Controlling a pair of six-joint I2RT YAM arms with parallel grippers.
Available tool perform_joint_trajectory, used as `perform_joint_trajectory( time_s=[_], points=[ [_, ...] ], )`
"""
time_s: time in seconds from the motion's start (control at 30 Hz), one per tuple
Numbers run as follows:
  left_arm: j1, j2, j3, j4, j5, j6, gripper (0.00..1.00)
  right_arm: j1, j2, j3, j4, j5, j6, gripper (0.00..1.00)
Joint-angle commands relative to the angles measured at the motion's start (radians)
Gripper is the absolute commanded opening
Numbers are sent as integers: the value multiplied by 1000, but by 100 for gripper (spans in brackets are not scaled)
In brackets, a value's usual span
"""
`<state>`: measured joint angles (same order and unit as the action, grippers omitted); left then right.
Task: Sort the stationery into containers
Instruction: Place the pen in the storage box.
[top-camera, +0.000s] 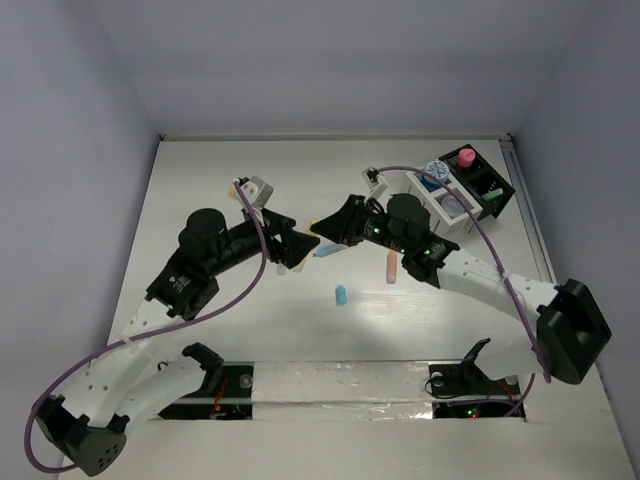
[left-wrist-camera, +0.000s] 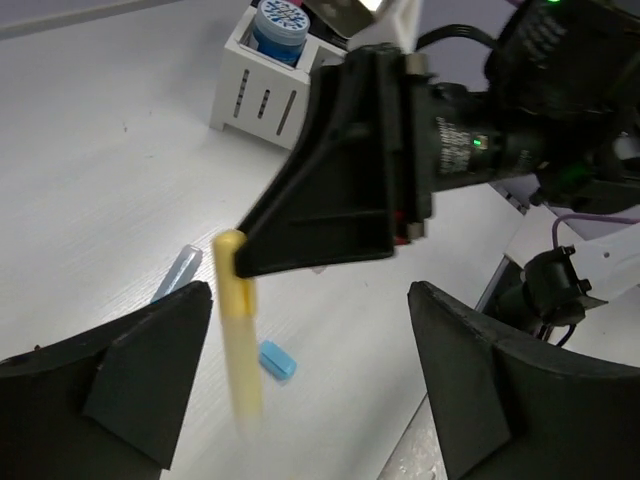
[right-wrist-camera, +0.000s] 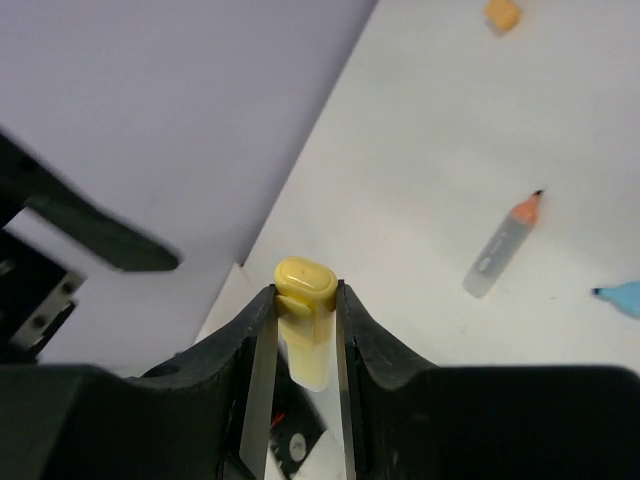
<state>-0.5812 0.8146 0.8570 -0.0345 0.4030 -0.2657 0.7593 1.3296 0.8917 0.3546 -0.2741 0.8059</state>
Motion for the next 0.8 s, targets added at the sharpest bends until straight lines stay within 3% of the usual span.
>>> perform_joint_trajectory(
  time_s=[0.0,0.17,0.43,0.63,0.77],
  points=[
    [1,-32,27,36,31,32,80,-40,36,84,30,-2,15,0],
    [1,-98,8,-31,-27,59,98,-103,33,104,-14,72,-33,0],
    [1,-196,-61,-61,-162,65,99,-375,-220,82,-273,409,-243,0],
    [1,-219,-98,-74,-193,59,99,-682,-242,93,-348,585,-309,0],
    [1,-236,-98,-113,-246,72,99,-814,-211,121,-344,631,-313,0]
  ],
)
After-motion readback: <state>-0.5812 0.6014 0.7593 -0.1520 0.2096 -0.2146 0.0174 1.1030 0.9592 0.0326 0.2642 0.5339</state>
